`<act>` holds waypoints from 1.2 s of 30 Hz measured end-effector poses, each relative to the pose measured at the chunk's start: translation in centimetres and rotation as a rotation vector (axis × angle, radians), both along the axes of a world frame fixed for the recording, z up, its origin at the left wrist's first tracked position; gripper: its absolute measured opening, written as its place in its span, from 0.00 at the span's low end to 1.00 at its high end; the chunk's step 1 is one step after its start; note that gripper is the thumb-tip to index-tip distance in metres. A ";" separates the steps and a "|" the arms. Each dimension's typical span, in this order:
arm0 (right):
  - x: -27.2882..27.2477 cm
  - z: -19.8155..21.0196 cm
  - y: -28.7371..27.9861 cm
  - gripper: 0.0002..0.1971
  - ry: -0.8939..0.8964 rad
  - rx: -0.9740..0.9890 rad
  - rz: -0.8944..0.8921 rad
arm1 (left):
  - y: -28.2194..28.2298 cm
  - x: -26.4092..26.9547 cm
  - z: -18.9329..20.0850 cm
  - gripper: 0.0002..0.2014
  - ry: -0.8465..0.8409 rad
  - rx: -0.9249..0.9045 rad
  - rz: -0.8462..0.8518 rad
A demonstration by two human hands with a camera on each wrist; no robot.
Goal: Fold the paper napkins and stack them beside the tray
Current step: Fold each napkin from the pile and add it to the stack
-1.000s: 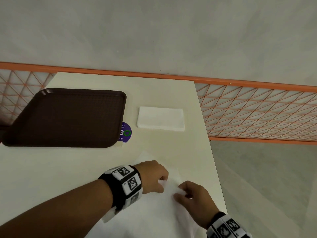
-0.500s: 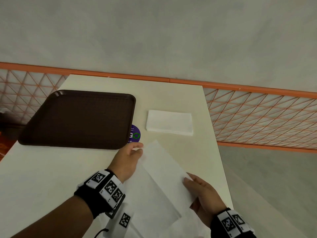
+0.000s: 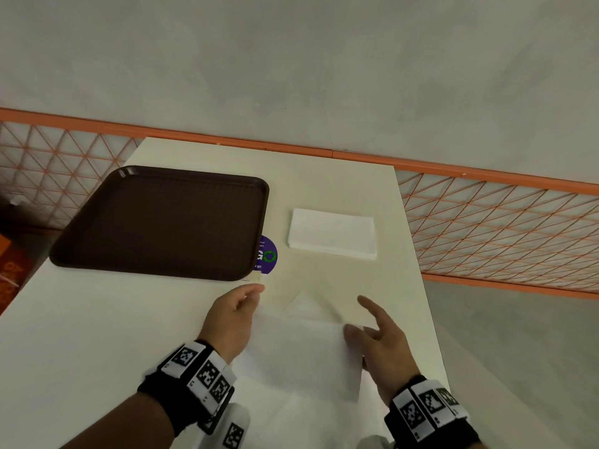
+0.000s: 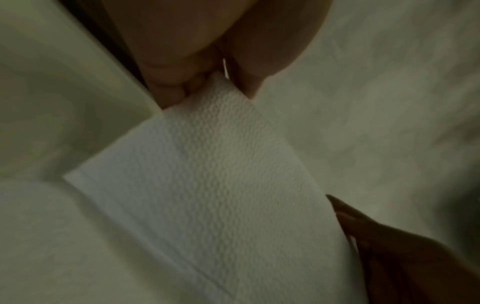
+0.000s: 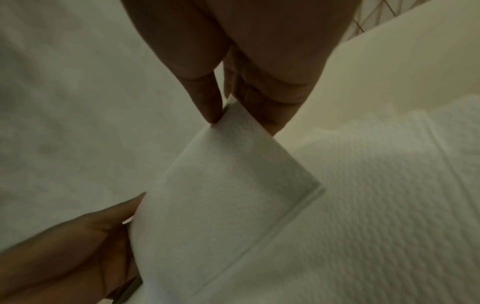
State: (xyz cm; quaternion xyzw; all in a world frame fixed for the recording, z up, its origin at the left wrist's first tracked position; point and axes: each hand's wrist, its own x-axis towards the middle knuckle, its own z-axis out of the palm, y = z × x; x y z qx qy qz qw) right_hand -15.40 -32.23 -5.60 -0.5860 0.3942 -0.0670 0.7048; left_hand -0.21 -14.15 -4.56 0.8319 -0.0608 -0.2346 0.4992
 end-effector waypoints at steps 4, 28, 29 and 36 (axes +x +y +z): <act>0.5 0.9 -0.5 0.14 -0.031 -0.036 0.077 | 1.2 0.4 0.7 0.07 0.061 -0.042 -0.177; 0.7 2.1 -2.3 0.04 0.089 -0.587 0.280 | 2.3 2.0 0.7 0.05 -0.177 0.071 -0.413; 0.6 1.9 -2.3 0.04 0.086 -0.600 0.289 | 2.3 2.0 0.7 0.05 -0.163 0.068 -0.412; 1.1 1.0 -1.8 0.04 0.024 -0.394 0.131 | 1.7 1.3 -0.4 0.08 -0.040 -0.058 -0.196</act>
